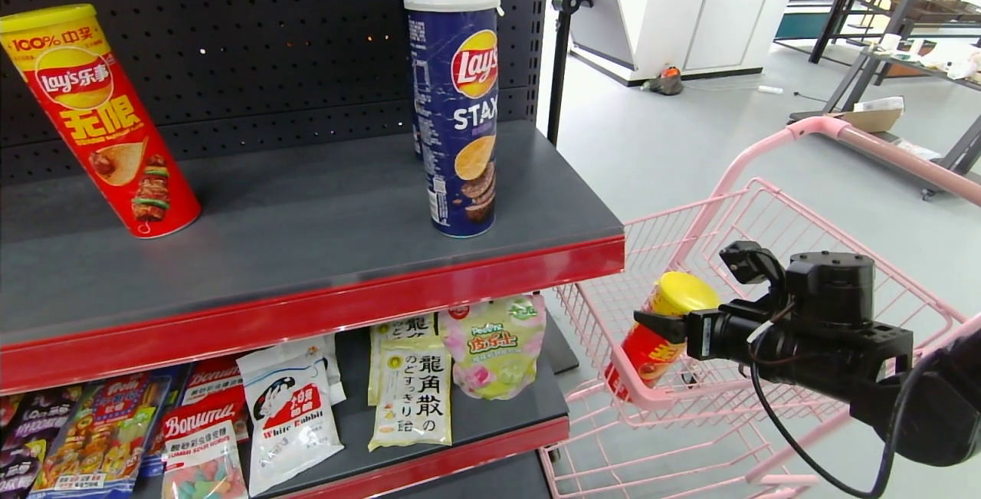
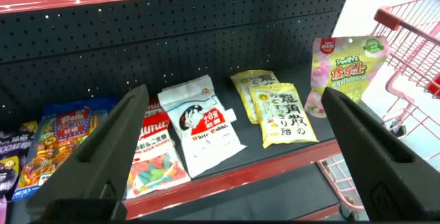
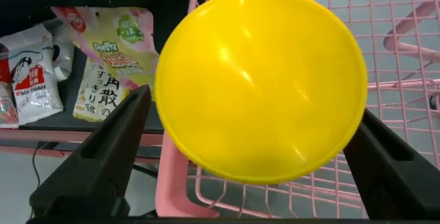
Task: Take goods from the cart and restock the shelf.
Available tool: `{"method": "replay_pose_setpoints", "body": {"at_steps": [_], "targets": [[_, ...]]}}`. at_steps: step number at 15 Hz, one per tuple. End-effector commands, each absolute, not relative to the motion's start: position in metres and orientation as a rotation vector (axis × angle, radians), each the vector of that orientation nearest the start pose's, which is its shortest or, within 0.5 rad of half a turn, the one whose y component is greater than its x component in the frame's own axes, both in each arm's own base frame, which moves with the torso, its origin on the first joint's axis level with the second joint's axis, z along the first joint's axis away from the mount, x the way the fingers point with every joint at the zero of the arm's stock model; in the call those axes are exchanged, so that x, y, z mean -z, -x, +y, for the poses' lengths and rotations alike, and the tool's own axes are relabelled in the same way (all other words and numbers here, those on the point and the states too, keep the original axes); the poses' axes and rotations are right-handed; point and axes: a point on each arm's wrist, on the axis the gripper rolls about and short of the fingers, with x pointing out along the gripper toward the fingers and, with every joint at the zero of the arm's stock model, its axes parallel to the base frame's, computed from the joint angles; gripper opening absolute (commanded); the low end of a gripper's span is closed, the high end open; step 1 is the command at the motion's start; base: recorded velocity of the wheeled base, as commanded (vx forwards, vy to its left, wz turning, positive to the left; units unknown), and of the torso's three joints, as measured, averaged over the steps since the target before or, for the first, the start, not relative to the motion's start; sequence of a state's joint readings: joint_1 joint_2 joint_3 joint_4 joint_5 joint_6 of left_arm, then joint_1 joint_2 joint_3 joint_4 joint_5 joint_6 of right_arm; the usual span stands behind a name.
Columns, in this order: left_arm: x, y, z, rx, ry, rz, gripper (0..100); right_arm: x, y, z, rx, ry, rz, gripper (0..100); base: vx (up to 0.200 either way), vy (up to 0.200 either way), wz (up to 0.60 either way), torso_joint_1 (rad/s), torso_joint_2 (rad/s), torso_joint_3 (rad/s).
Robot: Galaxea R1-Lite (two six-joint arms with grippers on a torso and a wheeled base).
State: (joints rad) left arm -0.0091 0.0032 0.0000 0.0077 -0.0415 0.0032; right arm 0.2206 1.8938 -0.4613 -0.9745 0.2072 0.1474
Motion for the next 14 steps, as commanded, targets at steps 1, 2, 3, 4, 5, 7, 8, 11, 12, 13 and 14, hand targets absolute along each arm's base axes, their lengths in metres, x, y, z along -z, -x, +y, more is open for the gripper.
{"method": "replay_pose_setpoints", "body": {"at_steps": [1, 2, 3, 4, 5, 7, 8, 11, 12, 13, 14], "targets": [[-0.075, 0.023, -0.001, 0.051, -0.003, 0.011, 100, -0.074, -0.28, 0.068, -0.383, -0.139, 0.498, 100, 0.0, 0.0, 0.0, 0.0, 0.0, 0.0], [-0.075, 0.023, -0.001, 0.051, -0.003, 0.011, 100, -0.074, -0.28, 0.068, -0.377, -0.137, 0.499, 100, 0.0, 0.0, 0.0, 0.0, 0.0, 0.0], [-0.075, 0.023, -0.001, 0.051, -0.003, 0.011, 100, -0.069, -0.282, 0.068, -0.36, -0.135, 0.512, 0, 0.0, 0.0, 0.0, 0.0, 0.0, 0.0], [-0.075, 0.023, -0.001, 0.051, -0.003, 0.011, 100, -0.068, -0.282, 0.067, -0.357, -0.134, 0.513, 0, 0.0, 0.0, 0.0, 0.0, 0.0, 0.0], [-0.075, 0.023, -0.001, 0.051, -0.003, 0.011, 100, -0.067, -0.28, 0.068, -0.357, -0.137, 0.518, 0, 0.0, 0.0, 0.0, 0.0, 0.0, 0.0], [-0.075, 0.023, -0.001, 0.051, -0.003, 0.011, 100, -0.067, -0.28, 0.069, -0.364, -0.134, 0.519, 0, 0.0, 0.0, 0.0, 0.0, 0.0, 0.0], [-0.075, 0.023, -0.001, 0.051, -0.003, 0.011, 100, -0.068, -0.279, 0.07, -0.365, -0.129, 0.51, 0, 0.0, 0.0, 0.0, 0.0, 0.0, 0.0], [-0.075, 0.022, -0.001, 0.051, -0.001, 0.012, 100, -0.105, -0.285, 0.071, -0.325, -0.116, 0.365, 0, 0.0, 0.0, 0.0, 0.0, 0.0, 0.0], [-0.075, 0.022, -0.001, 0.051, -0.003, 0.012, 100, -0.146, -0.294, 0.073, -0.329, -0.107, 0.247, 0, 0.0, 0.0, 0.0, 0.0, 0.0, 0.0], [-0.075, 0.022, -0.001, 0.051, -0.003, 0.012, 100, -0.148, -0.294, 0.072, -0.328, -0.106, 0.244, 0, 0.0, 0.0, 0.0, 0.0, 0.0, 0.0], [-0.075, 0.023, -0.001, 0.051, -0.003, 0.011, 100, -0.191, -0.288, 0.069, -0.325, -0.079, 0.215, 0, 0.0, 0.0, 0.0, 0.0, 0.0, 0.0]]}}
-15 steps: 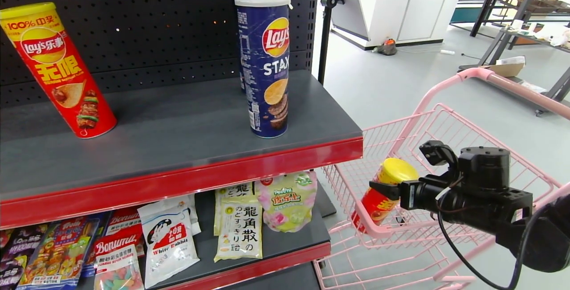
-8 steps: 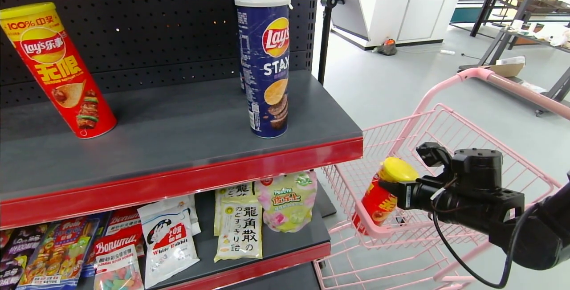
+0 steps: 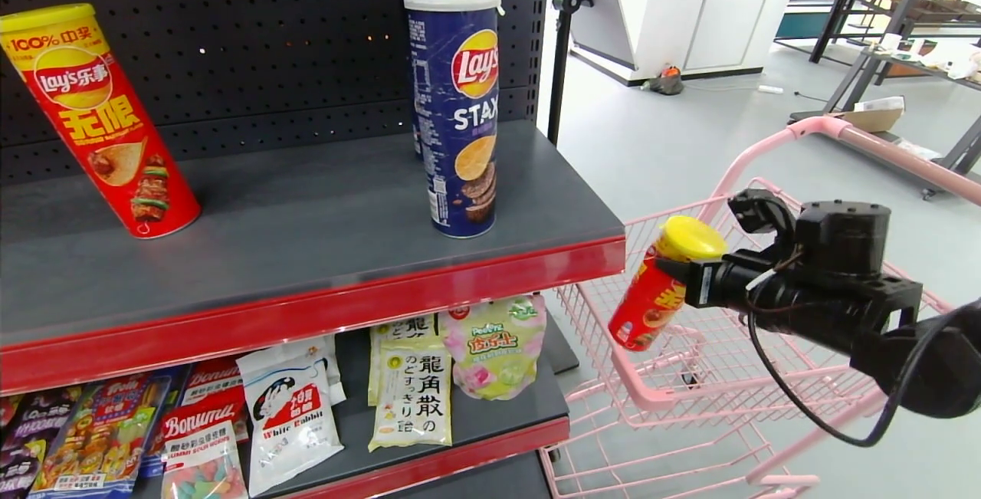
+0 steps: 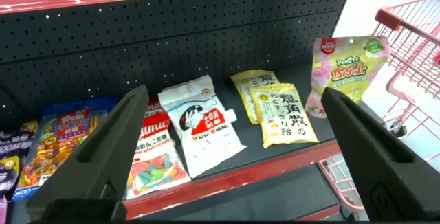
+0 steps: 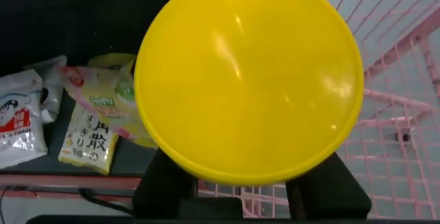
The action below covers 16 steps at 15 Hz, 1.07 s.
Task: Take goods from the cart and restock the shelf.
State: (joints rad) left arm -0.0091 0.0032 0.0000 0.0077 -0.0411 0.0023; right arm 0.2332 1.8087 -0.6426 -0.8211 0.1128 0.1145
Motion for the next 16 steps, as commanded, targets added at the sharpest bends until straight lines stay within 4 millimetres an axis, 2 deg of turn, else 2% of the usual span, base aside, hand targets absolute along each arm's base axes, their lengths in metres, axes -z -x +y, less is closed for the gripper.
{"method": "replay_pose_setpoints", "body": {"at_steps": [1, 2, 3, 4, 5, 6, 7, 9, 11, 12, 16], "targets": [[-0.075, 0.023, -0.001, 0.051, -0.001, 0.011, 100, -0.231, -0.272, 0.064, -0.311, -0.065, 0.214, 0, 0.0, 0.0, 0.0, 0.0, 0.0, 0.0], [-0.075, 0.023, -0.001, 0.051, -0.003, 0.011, 100, -0.251, -0.258, 0.059, -0.278, -0.058, 0.213, 0, 0.0, 0.0, 0.0, 0.0, 0.0, 0.0], [-0.075, 0.023, -0.001, 0.051, -0.003, 0.011, 100, -0.262, -0.242, 0.054, -0.251, -0.044, 0.221, 0, 0.0, 0.0, 0.0, 0.0, 0.0, 0.0], [-0.075, 0.022, -0.001, 0.051, -0.003, 0.012, 100, -0.274, -0.21, 0.047, -0.245, -0.024, 0.234, 0, 0.0, 0.0, 0.0, 0.0, 0.0, 0.0], [-0.075, 0.023, -0.001, 0.051, -0.003, 0.011, 100, -0.276, -0.179, 0.04, -0.243, -0.018, 0.262, 0, 0.0, 0.0, 0.0, 0.0, 0.0, 0.0], [-0.075, 0.023, -0.001, 0.051, -0.003, 0.011, 100, -0.276, -0.179, 0.04, -0.243, -0.018, 0.262, 0, 0.0, 0.0, 0.0, 0.0, 0.0, 0.0], [-0.075, 0.023, -0.001, 0.051, -0.003, 0.011, 100, -0.275, -0.111, 0.021, -0.126, 0.103, 0.273, 0, 0.0, 0.0, 0.0, 0.0, 0.0, 0.0], [-0.075, 0.023, -0.001, 0.051, -0.003, 0.011, 100, -0.263, -0.06, 0.012, -0.198, 0.071, 0.235, 0, 0.0, 0.0, 0.0, 0.0, 0.0, 0.0], [-0.075, 0.023, -0.001, 0.051, -0.003, 0.011, 100, -0.239, -0.026, 0.004, -0.151, 0.074, 0.207, 0, 0.0, 0.0, 0.0, 0.0, 0.0, 0.0], [-0.075, 0.022, -0.001, 0.051, -0.003, 0.012, 100, -0.229, -0.018, 0.001, -0.083, 0.082, 0.219, 0, 0.0, 0.0, 0.0, 0.0, 0.0, 0.0], [-0.075, 0.023, -0.001, 0.051, -0.003, 0.011, 100, -0.22, -0.007, -0.001, -0.024, 0.105, 0.196, 0, 0.0, 0.0, 0.0, 0.0, 0.0, 0.0]]}}
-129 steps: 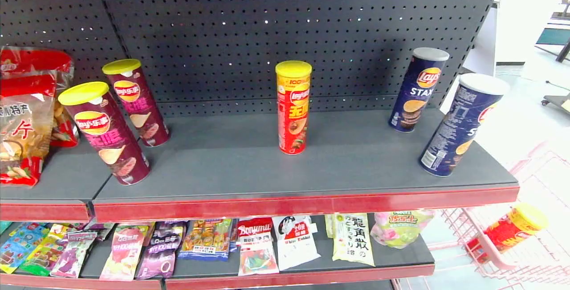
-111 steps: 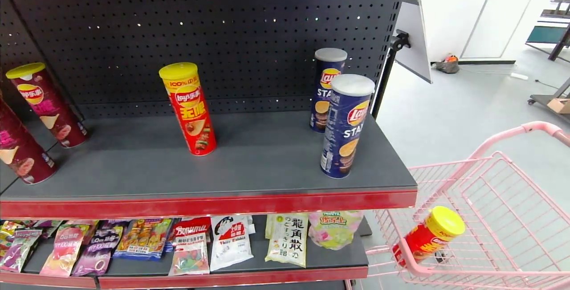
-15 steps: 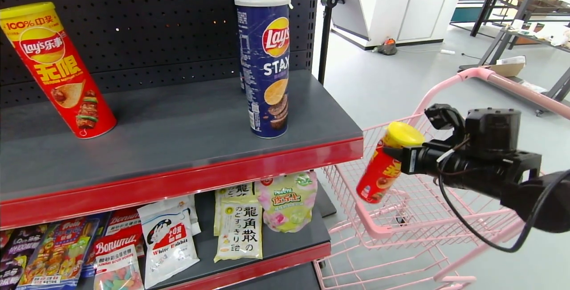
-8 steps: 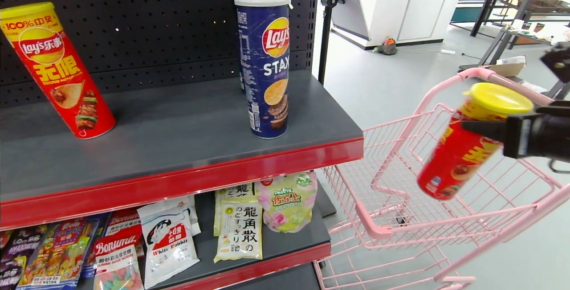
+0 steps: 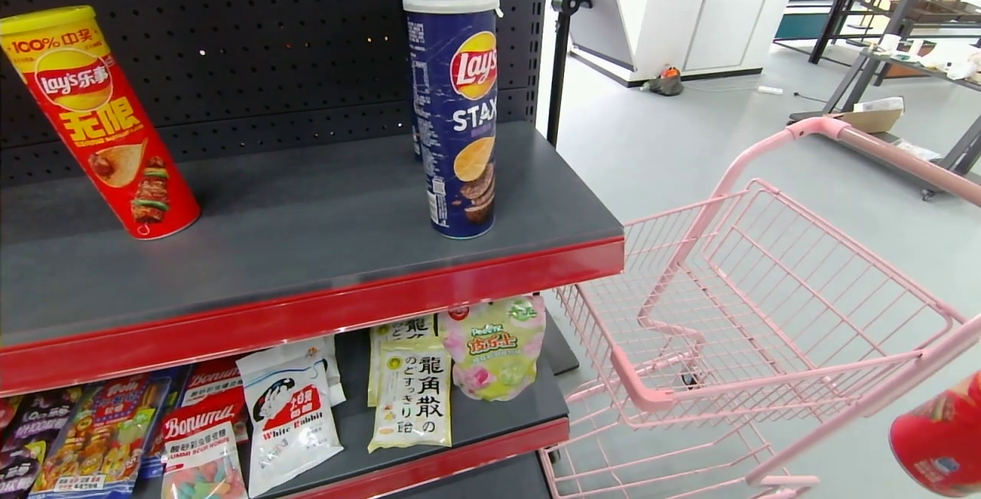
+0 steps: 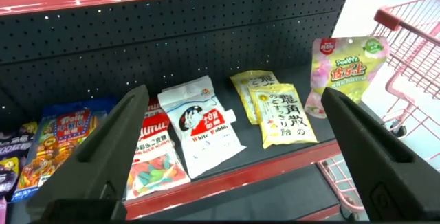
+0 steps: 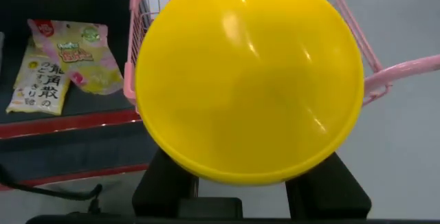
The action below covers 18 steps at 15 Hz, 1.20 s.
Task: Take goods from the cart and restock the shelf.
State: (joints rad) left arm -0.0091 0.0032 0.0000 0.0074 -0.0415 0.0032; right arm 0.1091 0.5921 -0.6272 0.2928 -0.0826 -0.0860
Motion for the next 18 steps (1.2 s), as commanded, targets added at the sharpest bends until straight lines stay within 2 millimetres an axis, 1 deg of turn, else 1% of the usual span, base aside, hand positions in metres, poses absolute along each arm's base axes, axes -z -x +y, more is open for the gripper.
{"method": "replay_pose_setpoints", "body": {"at_steps": [1, 3, 5, 10, 12, 14, 18], "targets": [[-0.075, 0.023, -0.001, 0.051, -0.003, 0.011, 100, -0.219, -0.006, -0.001, -0.033, 0.105, 0.193, 0, 0.0, 0.0, 0.0, 0.0, 0.0, 0.0], [-0.075, 0.023, -0.001, 0.051, -0.004, 0.011, 100, -0.22, -0.006, -0.001, -0.035, 0.105, 0.194, 0, 0.0, 0.0, 0.0, 0.073, -0.21, -0.137], [-0.075, 0.023, -0.001, 0.051, -0.004, 0.011, 100, -0.22, -0.007, -0.001, -0.035, 0.112, 0.191, 0, 0.0, 0.0, 0.0, 0.151, -0.46, -0.293], [-0.075, 0.023, -0.001, 0.051, -0.003, 0.011, 100, -0.221, -0.009, -0.001, -0.037, 0.127, 0.195, 0, 0.0, 0.0, 0.0, 0.211, -0.57, -0.355], [-0.075, 0.022, -0.001, 0.051, -0.003, 0.012, 100, -0.221, -0.013, 0.0, -0.041, 0.146, 0.204, 0, 0.0, 0.0, 0.0, 0.232, -0.57, -0.349], [-0.075, 0.023, -0.001, 0.051, -0.003, 0.011, 100, -0.223, -0.017, 0.0, -0.041, 0.148, 0.201, 0, 0.0, 0.0, 0.0, 0.178, -0.43, -0.269], [-0.075, 0.023, -0.001, 0.051, -0.001, 0.011, 100, -0.222, -0.019, 0.0, -0.041, 0.161, 0.209, 0, 0.0, 0.0, 0.0, 0.158, -0.38, -0.23]]}}
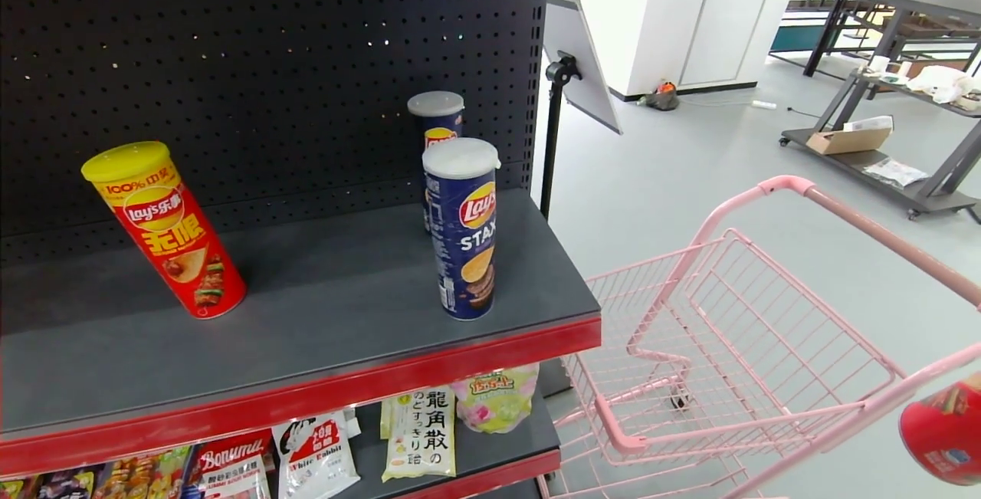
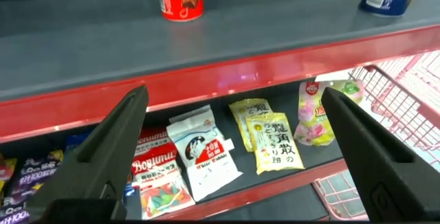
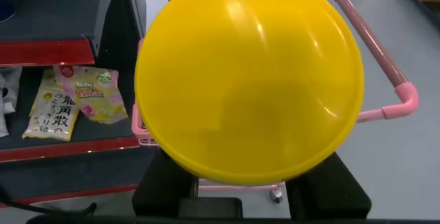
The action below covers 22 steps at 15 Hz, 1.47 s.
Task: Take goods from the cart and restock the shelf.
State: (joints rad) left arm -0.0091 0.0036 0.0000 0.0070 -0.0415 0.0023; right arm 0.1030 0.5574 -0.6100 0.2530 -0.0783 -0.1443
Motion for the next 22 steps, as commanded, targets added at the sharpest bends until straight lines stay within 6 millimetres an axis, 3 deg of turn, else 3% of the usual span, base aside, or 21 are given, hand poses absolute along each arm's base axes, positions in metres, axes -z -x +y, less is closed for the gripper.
{"method": "replay_pose_setpoints", "body": {"at_steps": [1, 7, 10, 14, 22], "targets": [[-0.075, 0.023, -0.001, 0.051, -0.003, 0.011, 100, -0.222, -0.019, 0.0, -0.035, 0.164, 0.209, 0, 0.0, 0.0, 0.0, 0.046, -0.11, -0.071], [-0.075, 0.022, -0.001, 0.051, -0.003, 0.012, 100, -0.219, -0.016, 0.0, -0.035, 0.164, 0.208, 0, 0.0, 0.0, 0.6, 0.011, -0.01, -0.006], [-0.075, 0.023, -0.001, 0.051, -0.003, 0.011, 100, -0.213, -0.01, -0.001, -0.031, 0.163, 0.197, 0, 0.0, 0.0, 0.0, 0.0, 0.0, 0.0], [-0.075, 0.023, -0.001, 0.051, -0.003, 0.011, 100, -0.188, 0.013, -0.003, -0.033, 0.155, 0.139, 0, 0.0, 0.0, 0.0, 0.0, 0.0, 0.0], [-0.075, 0.022, -0.001, 0.051, -0.003, 0.012, 100, -0.18, 0.027, -0.005, -0.018, 0.15, 0.083, 0, 0.0, 0.0, 0.0, 0.0, 0.0, 0.0]]}}
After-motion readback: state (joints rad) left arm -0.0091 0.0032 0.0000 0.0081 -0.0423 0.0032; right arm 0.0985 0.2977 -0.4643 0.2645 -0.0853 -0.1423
